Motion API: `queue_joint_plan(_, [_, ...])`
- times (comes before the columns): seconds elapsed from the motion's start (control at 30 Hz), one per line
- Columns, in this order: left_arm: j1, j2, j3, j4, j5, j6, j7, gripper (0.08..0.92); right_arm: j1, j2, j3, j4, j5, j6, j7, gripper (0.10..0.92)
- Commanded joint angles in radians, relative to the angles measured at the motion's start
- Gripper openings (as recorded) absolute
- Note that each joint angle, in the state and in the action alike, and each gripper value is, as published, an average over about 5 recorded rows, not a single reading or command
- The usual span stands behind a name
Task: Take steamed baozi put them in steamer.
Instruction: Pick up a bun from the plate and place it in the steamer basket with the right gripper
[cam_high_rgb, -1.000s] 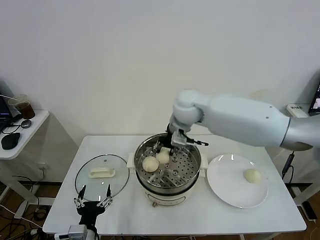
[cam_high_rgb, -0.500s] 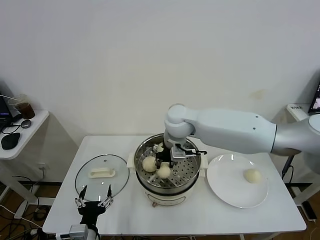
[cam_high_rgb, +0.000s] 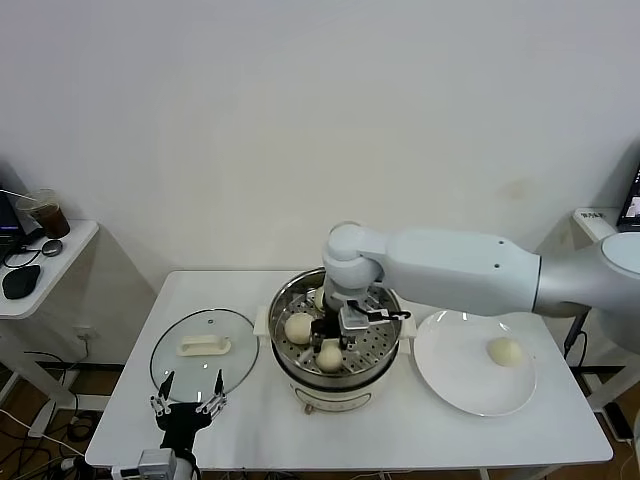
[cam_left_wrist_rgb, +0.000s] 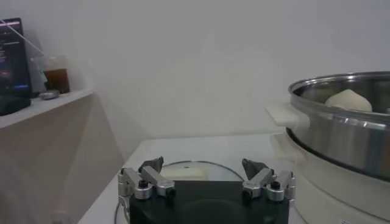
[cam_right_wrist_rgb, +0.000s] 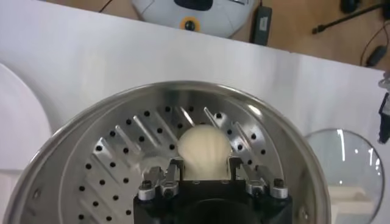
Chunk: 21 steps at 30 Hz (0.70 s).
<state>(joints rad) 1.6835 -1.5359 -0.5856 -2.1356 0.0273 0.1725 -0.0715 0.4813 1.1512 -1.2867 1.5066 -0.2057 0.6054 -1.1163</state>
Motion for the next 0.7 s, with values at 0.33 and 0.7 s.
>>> queue_joint_plan(0.33, [-0.001,0.001,-0.005,0.0,-0.006,0.0,0.001,0.823,0.015,0.0,0.007,-0.018,0.018,-0.017,0.029,0.696])
queue_joint_plan(0.7, [-0.008,0.003,-0.006,0.002,-0.012,0.002,0.005,0.823,0.126,-0.165,0.054,0.035,0.21,-0.114,-0.013,0.822])
